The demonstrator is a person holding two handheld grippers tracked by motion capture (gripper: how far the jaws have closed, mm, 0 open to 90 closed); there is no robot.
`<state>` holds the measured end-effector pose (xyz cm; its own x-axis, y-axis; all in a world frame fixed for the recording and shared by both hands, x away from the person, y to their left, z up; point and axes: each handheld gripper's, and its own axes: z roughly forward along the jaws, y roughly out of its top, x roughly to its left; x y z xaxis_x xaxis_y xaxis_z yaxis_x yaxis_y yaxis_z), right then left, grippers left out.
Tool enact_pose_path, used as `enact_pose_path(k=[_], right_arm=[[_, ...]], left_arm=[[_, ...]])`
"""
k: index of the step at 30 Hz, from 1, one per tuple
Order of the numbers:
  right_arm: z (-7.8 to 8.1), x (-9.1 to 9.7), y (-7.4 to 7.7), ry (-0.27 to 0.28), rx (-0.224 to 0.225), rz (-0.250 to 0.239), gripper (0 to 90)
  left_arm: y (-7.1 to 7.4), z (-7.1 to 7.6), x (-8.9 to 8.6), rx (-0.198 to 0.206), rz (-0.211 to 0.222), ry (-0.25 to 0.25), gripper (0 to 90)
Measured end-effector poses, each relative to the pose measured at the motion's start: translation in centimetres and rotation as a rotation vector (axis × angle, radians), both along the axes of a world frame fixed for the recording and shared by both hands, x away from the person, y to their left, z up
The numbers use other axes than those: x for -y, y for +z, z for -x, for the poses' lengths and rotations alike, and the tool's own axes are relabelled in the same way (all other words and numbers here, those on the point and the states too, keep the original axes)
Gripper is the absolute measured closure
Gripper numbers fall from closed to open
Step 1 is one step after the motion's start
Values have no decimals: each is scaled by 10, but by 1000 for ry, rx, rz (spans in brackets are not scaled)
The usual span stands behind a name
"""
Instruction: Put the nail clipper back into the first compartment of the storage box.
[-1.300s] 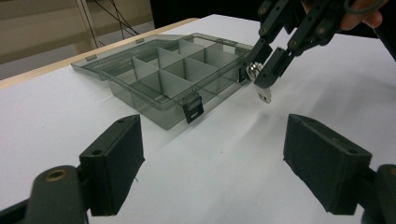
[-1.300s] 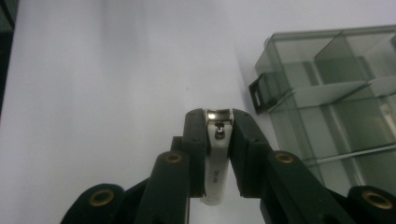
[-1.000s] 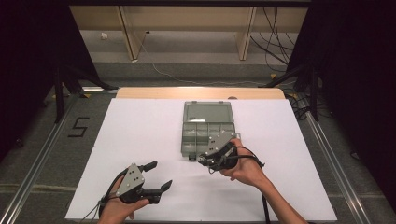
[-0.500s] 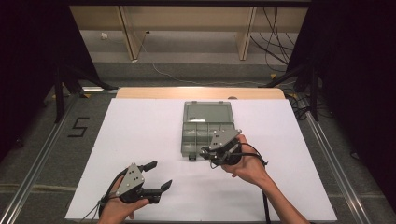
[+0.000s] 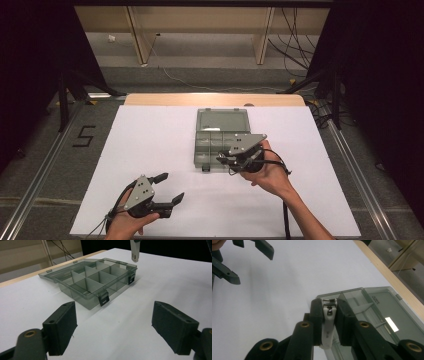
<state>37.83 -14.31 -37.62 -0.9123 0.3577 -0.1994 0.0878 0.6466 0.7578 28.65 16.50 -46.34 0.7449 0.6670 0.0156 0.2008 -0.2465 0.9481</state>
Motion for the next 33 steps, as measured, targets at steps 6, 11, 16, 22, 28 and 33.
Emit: enact_pose_path(k=[6, 11, 16, 22, 28, 33], right_arm=[[-4, 6, 1, -29, 0, -16, 772], [-8, 10, 2, -56, -3, -27, 772], [-10, 12, 2, -65, -3, -32, 772], [-14, 12, 2, -74, 2, -31, 772], [-20, 13, 4, -89, 7, -36, 772], [-23, 11, 4, -94, -1, -36, 772]], left_arm=[[0, 0, 0, -1, 0, 0, 198], [0, 0, 0, -1, 6, 2, 197], [0, 0, 0, -1, 5, 2, 198], [0, 0, 0, -1, -7, 4, 197], [0, 0, -1, 0, -6, 6, 197], [0, 0, -1, -2, -5, 6, 198]])
